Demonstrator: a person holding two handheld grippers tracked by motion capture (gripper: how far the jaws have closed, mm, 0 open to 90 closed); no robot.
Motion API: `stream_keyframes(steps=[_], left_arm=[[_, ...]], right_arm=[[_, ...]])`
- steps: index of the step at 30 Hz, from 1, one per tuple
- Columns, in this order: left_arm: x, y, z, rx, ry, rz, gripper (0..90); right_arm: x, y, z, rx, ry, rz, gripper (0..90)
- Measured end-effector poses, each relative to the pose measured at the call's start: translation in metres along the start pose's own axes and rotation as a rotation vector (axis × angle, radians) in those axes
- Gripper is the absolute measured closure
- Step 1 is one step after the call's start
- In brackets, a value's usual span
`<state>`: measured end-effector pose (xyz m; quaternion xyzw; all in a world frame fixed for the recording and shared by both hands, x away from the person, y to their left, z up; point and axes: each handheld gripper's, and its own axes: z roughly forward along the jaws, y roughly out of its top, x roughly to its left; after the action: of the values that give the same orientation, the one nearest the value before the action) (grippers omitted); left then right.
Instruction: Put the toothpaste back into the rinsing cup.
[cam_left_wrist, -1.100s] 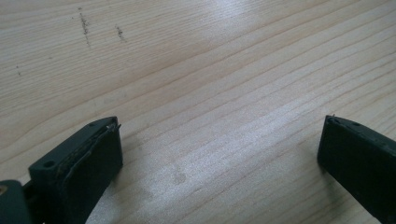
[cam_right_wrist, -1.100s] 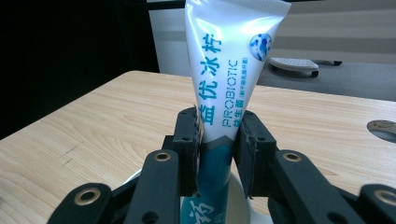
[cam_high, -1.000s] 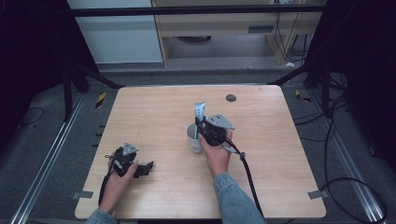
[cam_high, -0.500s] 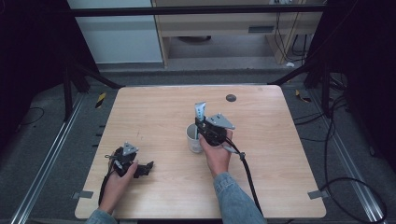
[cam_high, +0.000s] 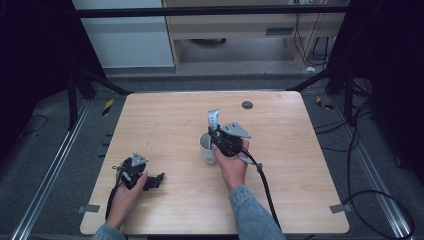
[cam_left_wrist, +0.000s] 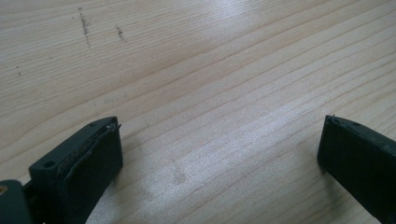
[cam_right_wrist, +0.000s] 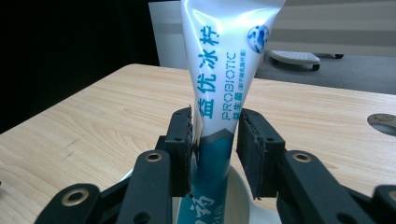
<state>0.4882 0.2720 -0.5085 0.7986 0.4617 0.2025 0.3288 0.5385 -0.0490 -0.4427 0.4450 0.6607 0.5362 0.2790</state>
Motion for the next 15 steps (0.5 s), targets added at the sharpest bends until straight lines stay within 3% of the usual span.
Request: stream_keyframes(steps=[15], left_arm=[[0.0,0.0,0.0,0.0,0.0,0.0,0.0]], right_arm=[[-0.0005,-0.0008,0.0008,0.01,0.001,0.004,63.6]])
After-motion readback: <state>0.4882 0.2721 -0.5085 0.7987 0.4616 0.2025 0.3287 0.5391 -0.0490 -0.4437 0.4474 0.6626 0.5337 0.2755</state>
